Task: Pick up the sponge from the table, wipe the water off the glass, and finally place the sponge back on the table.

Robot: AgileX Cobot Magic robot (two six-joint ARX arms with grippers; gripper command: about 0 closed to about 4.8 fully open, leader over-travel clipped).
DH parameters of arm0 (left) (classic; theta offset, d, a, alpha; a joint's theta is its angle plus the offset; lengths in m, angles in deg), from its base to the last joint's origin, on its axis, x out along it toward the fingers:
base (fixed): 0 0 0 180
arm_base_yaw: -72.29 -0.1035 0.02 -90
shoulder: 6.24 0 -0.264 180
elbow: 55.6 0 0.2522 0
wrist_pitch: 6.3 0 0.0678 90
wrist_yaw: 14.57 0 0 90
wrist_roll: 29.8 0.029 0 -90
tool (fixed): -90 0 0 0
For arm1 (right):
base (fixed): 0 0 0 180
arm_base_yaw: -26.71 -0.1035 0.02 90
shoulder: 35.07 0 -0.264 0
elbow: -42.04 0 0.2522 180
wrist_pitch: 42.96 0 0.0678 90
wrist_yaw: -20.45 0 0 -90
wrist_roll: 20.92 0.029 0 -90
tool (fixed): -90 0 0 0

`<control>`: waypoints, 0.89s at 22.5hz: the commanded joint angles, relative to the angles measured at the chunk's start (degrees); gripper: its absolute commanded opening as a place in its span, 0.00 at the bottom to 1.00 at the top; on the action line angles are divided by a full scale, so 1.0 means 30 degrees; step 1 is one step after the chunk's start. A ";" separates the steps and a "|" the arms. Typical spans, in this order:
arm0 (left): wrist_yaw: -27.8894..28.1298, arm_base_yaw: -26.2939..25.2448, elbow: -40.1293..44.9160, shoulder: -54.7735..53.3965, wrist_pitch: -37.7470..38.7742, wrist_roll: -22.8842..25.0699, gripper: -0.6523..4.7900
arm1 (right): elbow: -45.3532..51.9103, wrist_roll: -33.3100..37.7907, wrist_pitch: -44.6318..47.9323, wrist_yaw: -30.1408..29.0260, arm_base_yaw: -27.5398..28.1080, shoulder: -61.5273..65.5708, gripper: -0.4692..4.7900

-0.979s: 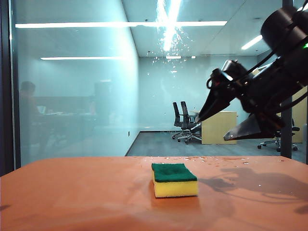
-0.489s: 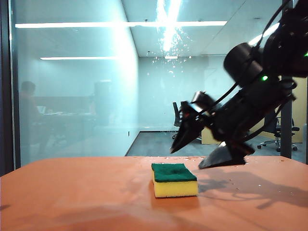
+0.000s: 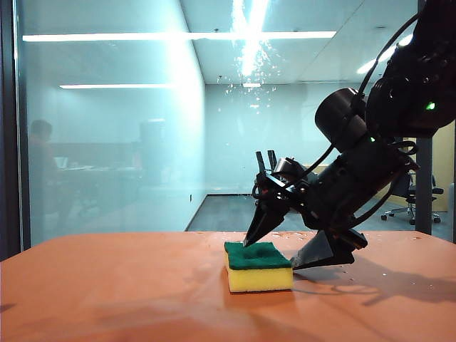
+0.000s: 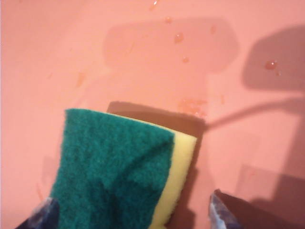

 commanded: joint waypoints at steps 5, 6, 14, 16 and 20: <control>-0.0007 0.0000 -0.0058 -0.0022 -0.0175 0.0036 0.11 | -0.0051 0.0066 -0.0124 0.0168 -0.0452 0.0109 0.82; -0.0007 0.0000 -0.0058 -0.0022 -0.0182 0.0036 0.11 | -0.0051 0.0066 -0.0138 0.0226 -0.0561 0.0211 0.78; -0.0022 0.0000 -0.0058 -0.0022 -0.0182 0.0036 0.11 | -0.0051 0.0066 -0.0117 -0.0284 -0.0874 0.1027 0.14; -0.0029 0.0000 -0.0058 -0.0022 -0.0189 0.0029 0.11 | -0.0051 0.0058 0.0073 -0.0270 -0.0874 0.1027 0.07; -0.0029 0.0000 -0.0058 -0.0022 -0.0182 0.0029 0.11 | -0.0051 -0.0015 0.1107 -0.0262 -0.0874 0.1020 0.07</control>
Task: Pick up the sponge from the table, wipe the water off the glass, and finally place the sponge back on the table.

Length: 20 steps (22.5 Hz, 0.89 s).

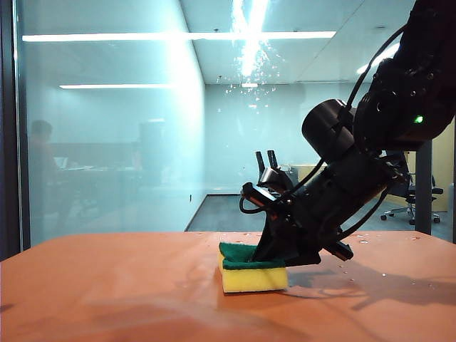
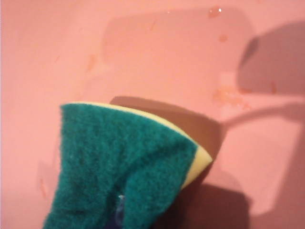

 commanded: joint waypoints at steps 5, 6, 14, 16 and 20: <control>-0.0015 0.0000 -0.0058 0.0000 -0.0240 0.0029 0.11 | -0.0328 -0.0321 0.1902 0.0576 -0.0044 -0.0328 0.07; -0.0015 0.0000 -0.0058 0.0000 -0.0240 0.0029 0.11 | -0.0568 -0.0882 0.1887 0.0860 -0.0044 -0.0495 0.07; -0.0015 0.0000 -0.0058 0.0000 -0.0240 0.0029 0.11 | -0.2149 -0.4255 0.1880 0.3475 0.0168 -0.2171 0.07; -0.0015 0.0000 -0.0058 0.0000 -0.0240 0.0029 0.11 | -0.2324 -0.5129 0.1887 0.4634 0.0335 -0.2433 0.07; 0.0000 0.0000 -0.0058 0.0000 -0.0248 0.0036 0.11 | -0.2820 -0.7060 0.2033 0.5085 0.0750 -0.2652 0.07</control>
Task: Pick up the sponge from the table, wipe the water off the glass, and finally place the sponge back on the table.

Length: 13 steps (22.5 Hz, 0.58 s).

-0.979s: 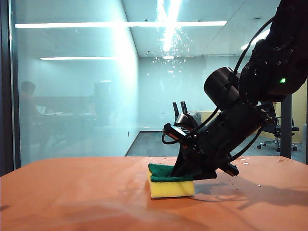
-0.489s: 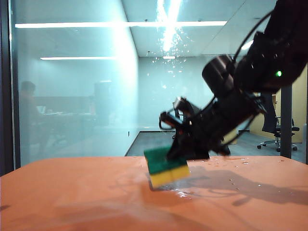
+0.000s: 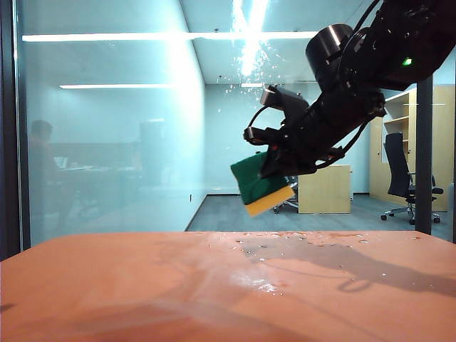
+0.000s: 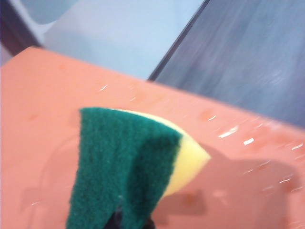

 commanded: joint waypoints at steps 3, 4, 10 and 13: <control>0.0073 0.0000 -0.0058 -0.0022 -0.0313 0.0102 0.11 | -0.0750 -0.3876 0.1078 0.0328 0.0539 -0.0255 0.07; 0.0080 0.0000 -0.0058 -0.0022 -0.0342 0.0102 0.11 | -0.0758 -0.4197 0.1617 0.0342 0.0619 -0.0255 0.07; 0.0634 0.0000 -0.0058 -0.0022 -0.0546 0.0102 0.11 | -0.1698 -0.4532 0.3825 0.0321 0.1734 -0.0255 0.07; 0.0627 0.0000 -0.0058 -0.0022 -0.0525 0.0102 0.11 | -0.2892 -0.4539 0.3818 0.0204 0.2302 -0.0248 0.07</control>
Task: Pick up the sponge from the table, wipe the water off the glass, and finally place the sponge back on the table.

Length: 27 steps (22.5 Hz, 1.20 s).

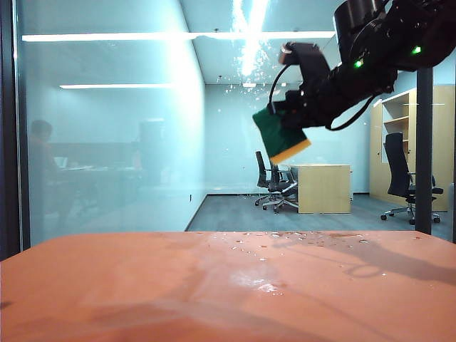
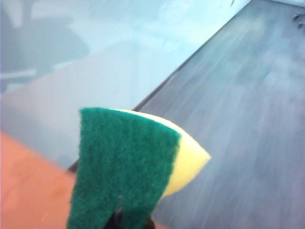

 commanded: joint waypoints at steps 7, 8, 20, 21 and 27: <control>0.0044 0.0000 -0.0058 -0.0029 -0.0073 0.0087 0.11 | -0.4648 -0.1005 0.0328 -0.1129 0.1129 0.0452 0.07; 0.0051 0.0000 -0.0058 -0.0029 -0.0080 0.0095 0.11 | -0.5246 -0.1413 0.0321 -0.1297 0.1137 0.0678 0.07; 0.0262 0.0000 -0.0058 -0.0029 -0.0087 0.0102 0.11 | -1.0353 -0.1953 0.0350 -0.1552 0.1749 0.3104 0.07; 0.0262 0.0000 -0.0058 -0.0029 -0.0087 0.0102 0.11 | -1.0775 -0.1953 0.0306 -0.1552 0.1894 0.3264 0.07; 0.0262 0.0000 -0.0058 -0.0029 -0.0087 0.0102 0.11 | -1.1103 -0.1945 0.0284 -0.1617 0.2353 0.4277 0.07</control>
